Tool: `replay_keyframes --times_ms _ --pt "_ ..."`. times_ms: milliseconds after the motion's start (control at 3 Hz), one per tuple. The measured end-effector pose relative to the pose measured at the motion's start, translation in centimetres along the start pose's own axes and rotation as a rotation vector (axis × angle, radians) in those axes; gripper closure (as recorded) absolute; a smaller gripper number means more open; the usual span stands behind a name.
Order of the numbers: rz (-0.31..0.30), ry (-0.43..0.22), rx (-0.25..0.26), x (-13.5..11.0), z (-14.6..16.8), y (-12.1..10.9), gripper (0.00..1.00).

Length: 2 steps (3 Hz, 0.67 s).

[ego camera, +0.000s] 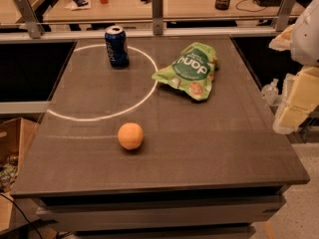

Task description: Move orange near green rice chip bag

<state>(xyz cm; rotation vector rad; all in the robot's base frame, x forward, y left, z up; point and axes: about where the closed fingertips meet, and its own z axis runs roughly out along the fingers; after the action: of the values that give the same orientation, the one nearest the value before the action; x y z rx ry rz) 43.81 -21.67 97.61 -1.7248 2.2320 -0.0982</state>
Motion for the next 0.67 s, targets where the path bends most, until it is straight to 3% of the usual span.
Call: replay_keyframes --times_ms 667 --pt "0.028 -0.020 0.012 -0.10 -0.11 0.13 0.00"
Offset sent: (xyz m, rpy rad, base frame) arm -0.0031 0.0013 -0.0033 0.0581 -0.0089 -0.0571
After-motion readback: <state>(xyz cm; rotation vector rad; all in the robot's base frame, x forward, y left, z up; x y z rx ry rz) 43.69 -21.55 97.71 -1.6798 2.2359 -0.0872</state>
